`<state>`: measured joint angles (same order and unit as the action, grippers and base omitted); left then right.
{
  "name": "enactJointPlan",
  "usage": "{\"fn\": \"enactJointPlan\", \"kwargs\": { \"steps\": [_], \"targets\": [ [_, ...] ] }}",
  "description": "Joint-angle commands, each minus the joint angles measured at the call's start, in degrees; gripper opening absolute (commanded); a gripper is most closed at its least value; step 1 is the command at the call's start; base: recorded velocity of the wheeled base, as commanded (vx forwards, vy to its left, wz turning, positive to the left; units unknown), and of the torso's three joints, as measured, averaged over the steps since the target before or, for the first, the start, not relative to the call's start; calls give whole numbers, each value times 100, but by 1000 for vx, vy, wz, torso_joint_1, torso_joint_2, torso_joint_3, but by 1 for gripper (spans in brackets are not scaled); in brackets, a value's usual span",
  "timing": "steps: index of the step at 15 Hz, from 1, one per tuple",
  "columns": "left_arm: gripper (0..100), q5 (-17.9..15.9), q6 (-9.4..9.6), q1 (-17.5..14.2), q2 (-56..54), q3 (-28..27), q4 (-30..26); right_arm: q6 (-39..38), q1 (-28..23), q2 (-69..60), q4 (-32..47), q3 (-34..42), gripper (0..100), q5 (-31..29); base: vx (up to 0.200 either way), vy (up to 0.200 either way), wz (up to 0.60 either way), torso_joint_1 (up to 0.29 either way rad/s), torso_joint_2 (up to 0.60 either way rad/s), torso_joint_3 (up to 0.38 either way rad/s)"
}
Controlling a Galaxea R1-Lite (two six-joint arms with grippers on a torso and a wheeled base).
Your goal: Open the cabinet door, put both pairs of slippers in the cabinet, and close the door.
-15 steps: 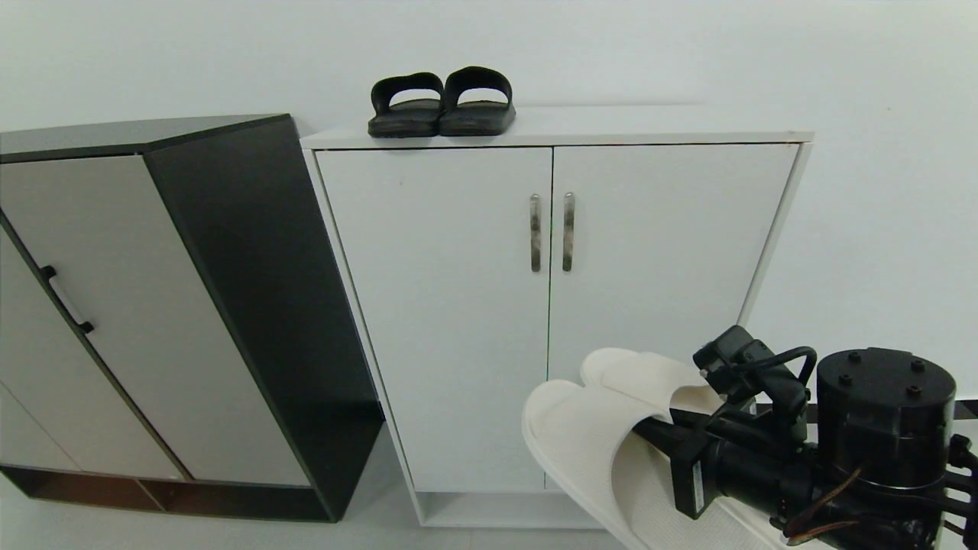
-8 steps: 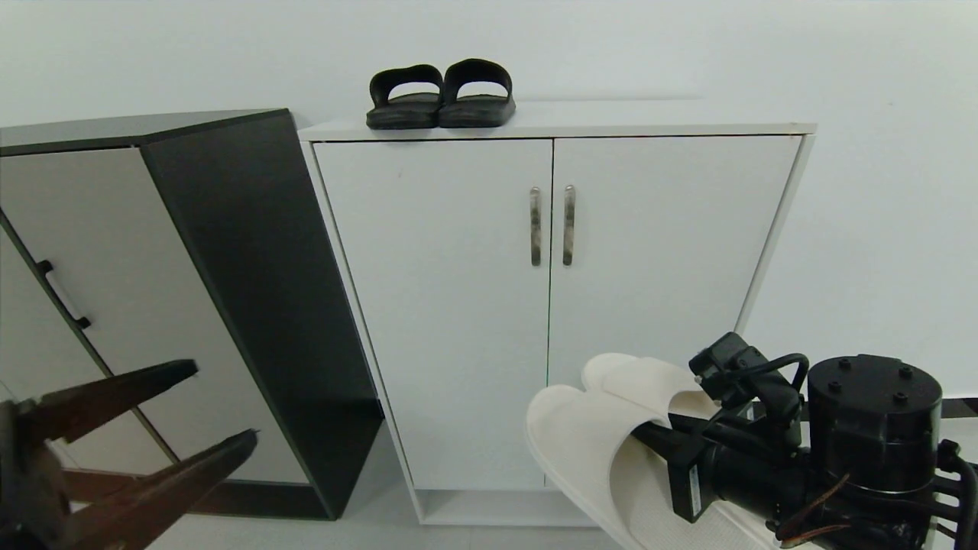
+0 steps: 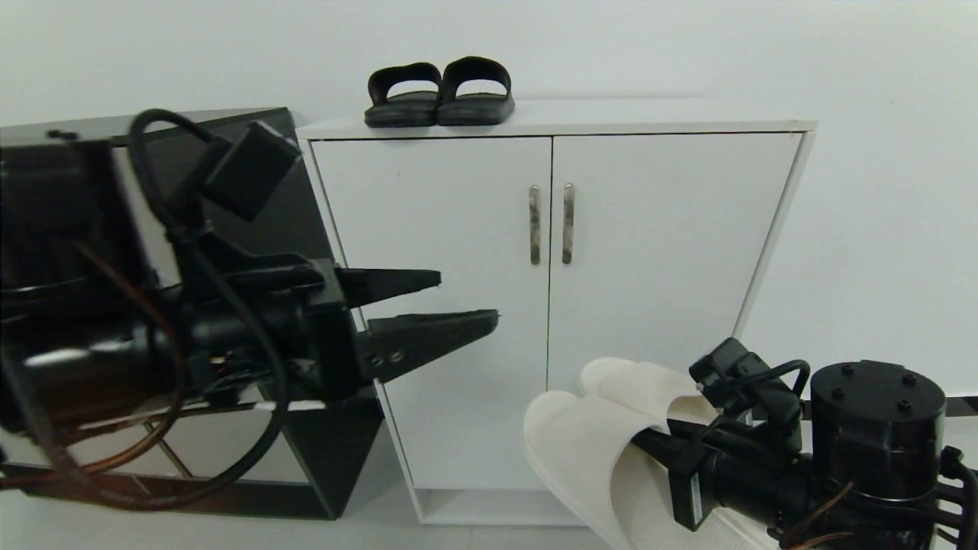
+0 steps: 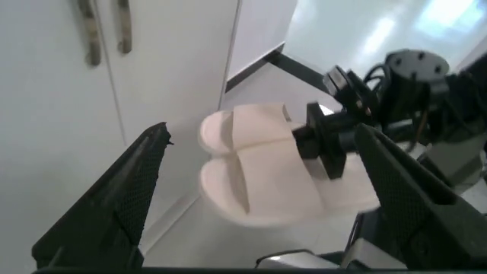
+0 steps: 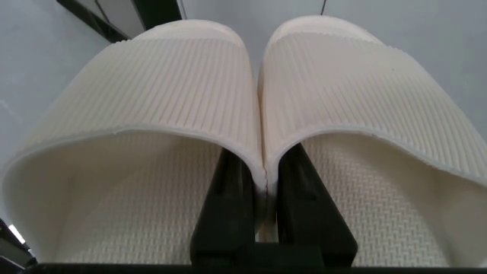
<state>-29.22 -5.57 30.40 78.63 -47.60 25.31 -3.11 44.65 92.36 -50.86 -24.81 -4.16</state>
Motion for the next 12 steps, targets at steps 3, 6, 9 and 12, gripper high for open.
{"fn": "enactJointPlan", "kwargs": {
  "steps": [3, 6, 9, 12],
  "targets": [
    [100, 74, -146, 370, 1506, -1339, 0, -6, 35, 54, -3, 46, 0, 29, 0, 0, 0, 0, 0, 0],
    [100, -84, -471, 546, 2174, -2192, -8, 3, 96, 151, -12, 134, 0, 196, 0, 0, 0, 0, 0, 0],
    [100, -198, -638, 546, 2596, -2763, -8, -6, 140, 213, -64, 160, 0, 205, 0, 0, 0, 0, 0, 0],
    [100, -550, -840, 519, 2772, -3027, -17, 3, 140, 213, -240, 178, 0, 257, 0, 0, 0, 0, 0, 0]
  ]
}}
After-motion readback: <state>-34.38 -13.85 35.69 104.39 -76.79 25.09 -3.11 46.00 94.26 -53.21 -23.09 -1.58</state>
